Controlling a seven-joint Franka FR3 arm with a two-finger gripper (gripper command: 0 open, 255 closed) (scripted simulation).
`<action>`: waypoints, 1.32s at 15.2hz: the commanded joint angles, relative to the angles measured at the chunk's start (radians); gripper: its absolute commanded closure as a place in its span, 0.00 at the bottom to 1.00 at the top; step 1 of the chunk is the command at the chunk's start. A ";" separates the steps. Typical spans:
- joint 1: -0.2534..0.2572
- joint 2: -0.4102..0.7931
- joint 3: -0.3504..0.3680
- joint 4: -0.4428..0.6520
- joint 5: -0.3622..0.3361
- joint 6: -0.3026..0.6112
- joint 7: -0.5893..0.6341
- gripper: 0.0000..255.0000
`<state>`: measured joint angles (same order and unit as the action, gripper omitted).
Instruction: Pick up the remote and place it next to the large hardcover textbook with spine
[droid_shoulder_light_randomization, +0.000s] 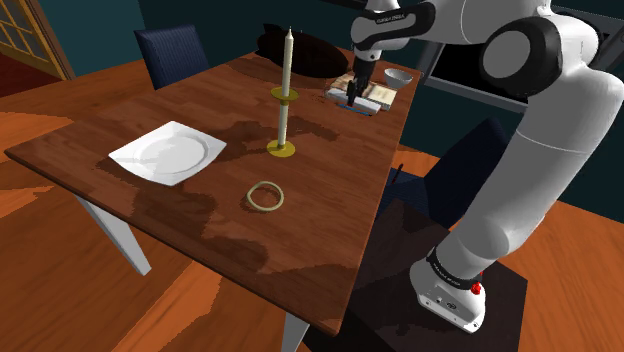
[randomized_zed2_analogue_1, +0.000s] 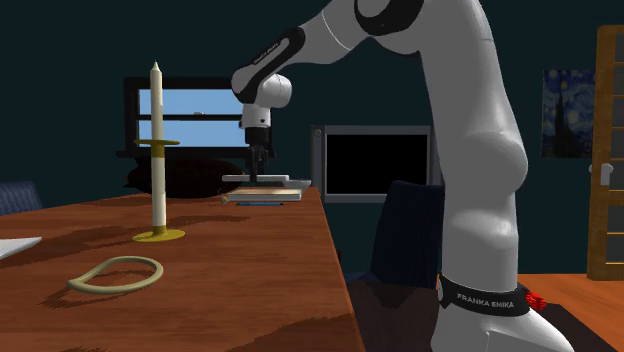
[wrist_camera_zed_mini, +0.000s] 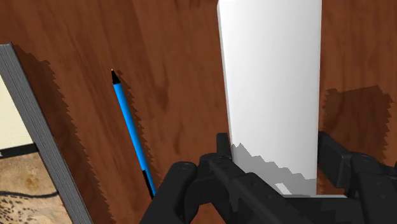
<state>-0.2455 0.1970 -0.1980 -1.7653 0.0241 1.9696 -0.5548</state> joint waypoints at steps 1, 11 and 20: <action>-0.020 0.079 -0.007 0.110 0.018 -0.032 -0.029 1.00; -0.060 0.229 -0.010 0.232 0.051 -0.007 -0.076 1.00; -0.061 0.265 -0.005 0.164 0.060 0.097 -0.081 1.00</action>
<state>-0.3072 0.4547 -0.2043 -1.5992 0.0828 2.0556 -0.6363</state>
